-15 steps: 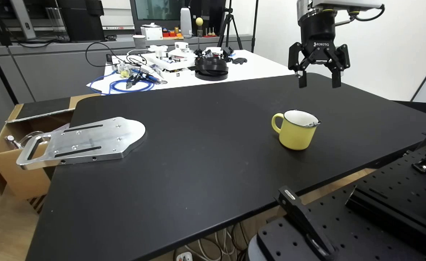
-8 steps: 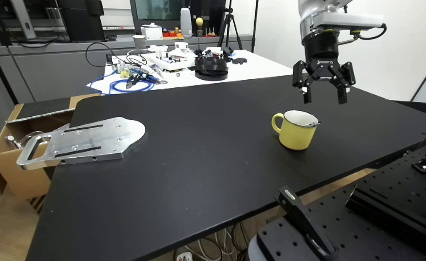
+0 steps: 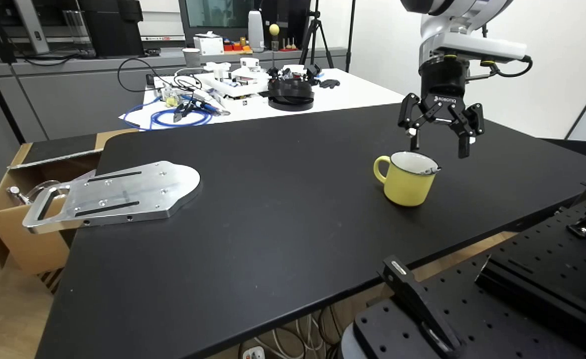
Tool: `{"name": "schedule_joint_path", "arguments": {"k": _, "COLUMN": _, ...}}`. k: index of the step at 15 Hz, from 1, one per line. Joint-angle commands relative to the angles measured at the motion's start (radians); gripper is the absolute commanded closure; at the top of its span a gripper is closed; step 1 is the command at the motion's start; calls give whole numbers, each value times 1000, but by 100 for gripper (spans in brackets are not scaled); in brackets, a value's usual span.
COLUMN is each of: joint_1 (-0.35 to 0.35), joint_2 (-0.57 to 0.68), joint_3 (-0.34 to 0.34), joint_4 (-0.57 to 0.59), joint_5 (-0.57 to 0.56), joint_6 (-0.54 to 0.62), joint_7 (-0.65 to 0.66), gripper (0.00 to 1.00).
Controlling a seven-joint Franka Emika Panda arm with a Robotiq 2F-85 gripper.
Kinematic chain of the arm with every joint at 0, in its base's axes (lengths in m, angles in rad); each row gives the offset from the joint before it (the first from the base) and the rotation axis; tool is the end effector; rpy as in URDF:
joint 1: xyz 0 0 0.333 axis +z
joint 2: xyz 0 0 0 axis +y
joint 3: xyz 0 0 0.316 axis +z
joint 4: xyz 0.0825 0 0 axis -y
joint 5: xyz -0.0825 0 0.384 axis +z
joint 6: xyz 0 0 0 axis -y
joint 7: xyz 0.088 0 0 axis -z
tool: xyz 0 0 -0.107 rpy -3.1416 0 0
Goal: Pick the pen from the cup and put it on the table
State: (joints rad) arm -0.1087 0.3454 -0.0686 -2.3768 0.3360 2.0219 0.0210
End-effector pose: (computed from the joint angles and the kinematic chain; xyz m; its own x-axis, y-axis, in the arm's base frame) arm 0.4141 -0.0574 0.1480 0.6946 -0.3030 -0.6525 -0.4745 -0.8747 -0.0989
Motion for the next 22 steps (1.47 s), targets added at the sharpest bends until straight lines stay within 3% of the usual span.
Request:
{"name": "schedule_joint_path", "arguments": {"k": 1, "joint_1": -17, "joint_2": 18, "joint_3": 5, "joint_4": 7, "joint_5": 51, "joint_6": 1, "joint_7": -15, "gripper": 0}}
{"name": "schedule_joint_path", "arguments": {"k": 20, "joint_1": -18, "joint_2": 69, "joint_3": 10, "joint_4": -13, "joint_5": 66, "joint_6": 51, "joint_7": -48, "gripper": 0}}
{"name": "schedule_joint_path", "arguments": {"k": 21, "joint_1": -18, "joint_2": 71, "joint_3": 9, "joint_4": -14, "joint_5": 67, "joint_6": 57, "joint_7": -46, "gripper": 25}}
{"name": "schedule_joint_path", "arguments": {"k": 22, "joint_1": -18, "joint_2": 74, "joint_3": 10, "joint_4": -14, "joint_5": 66, "joint_6": 62, "joint_7": -48, "gripper": 27}}
